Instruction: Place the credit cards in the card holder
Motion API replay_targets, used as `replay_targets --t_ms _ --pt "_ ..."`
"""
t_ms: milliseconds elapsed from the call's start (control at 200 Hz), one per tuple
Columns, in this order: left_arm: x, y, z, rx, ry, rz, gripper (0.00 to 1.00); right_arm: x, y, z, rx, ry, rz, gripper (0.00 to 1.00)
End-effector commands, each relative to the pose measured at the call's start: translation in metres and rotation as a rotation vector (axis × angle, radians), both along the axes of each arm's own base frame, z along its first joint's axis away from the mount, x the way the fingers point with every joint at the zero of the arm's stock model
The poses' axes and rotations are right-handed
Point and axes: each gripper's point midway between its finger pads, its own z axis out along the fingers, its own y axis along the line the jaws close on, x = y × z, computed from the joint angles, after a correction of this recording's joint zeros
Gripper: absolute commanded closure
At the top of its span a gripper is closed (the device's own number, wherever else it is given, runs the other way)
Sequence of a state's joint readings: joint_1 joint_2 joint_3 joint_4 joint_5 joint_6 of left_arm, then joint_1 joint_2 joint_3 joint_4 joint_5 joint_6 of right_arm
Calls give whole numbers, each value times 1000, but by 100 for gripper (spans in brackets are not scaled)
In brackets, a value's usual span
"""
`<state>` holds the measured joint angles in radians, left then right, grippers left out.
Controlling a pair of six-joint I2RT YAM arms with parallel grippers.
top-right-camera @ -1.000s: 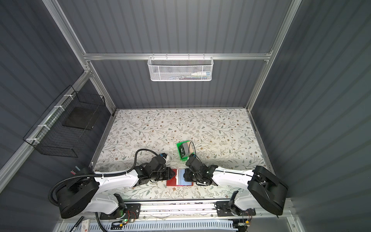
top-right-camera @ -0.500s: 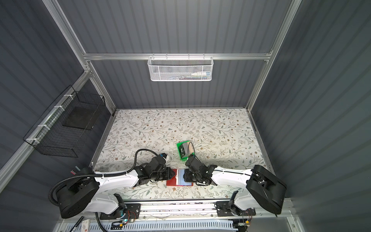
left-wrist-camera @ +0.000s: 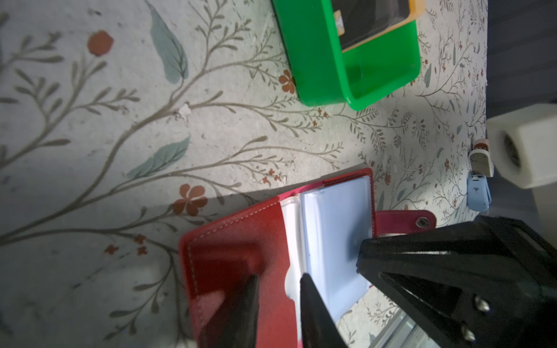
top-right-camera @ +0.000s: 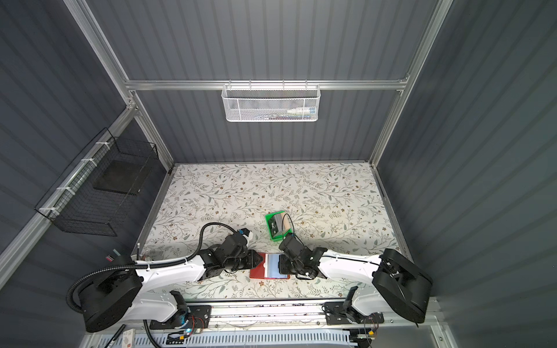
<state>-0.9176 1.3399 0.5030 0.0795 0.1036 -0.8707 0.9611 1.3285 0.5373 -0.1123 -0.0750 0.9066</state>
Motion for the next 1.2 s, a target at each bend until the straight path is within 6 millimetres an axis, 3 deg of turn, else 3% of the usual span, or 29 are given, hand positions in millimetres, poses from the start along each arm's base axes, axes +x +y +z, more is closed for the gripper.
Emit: replay_targets --t_ms 0,245,340,520,675,765,901,1196 --pt "9 -4 16 14 -37 -11 74 11 -3 21 -10 -69 -17 81" --pt "32 -7 28 74 -47 31 71 20 -33 51 -69 -166 -107 77" --pt "45 -15 32 77 -54 42 70 25 -42 72 -43 -228 -144 76" --pt "70 -24 26 156 -39 70 67 22 -61 81 -75 -250 -166 73" --pt "87 -32 25 176 -36 80 66 23 -85 86 -129 -264 -253 58" --pt "92 -33 24 197 -25 83 66 23 -98 87 -142 -280 -306 55" --pt "93 -38 17 204 -9 69 66 23 -103 94 -115 -294 -333 48" --pt "93 -42 4 223 17 46 66 19 -100 90 -87 -285 -312 48"
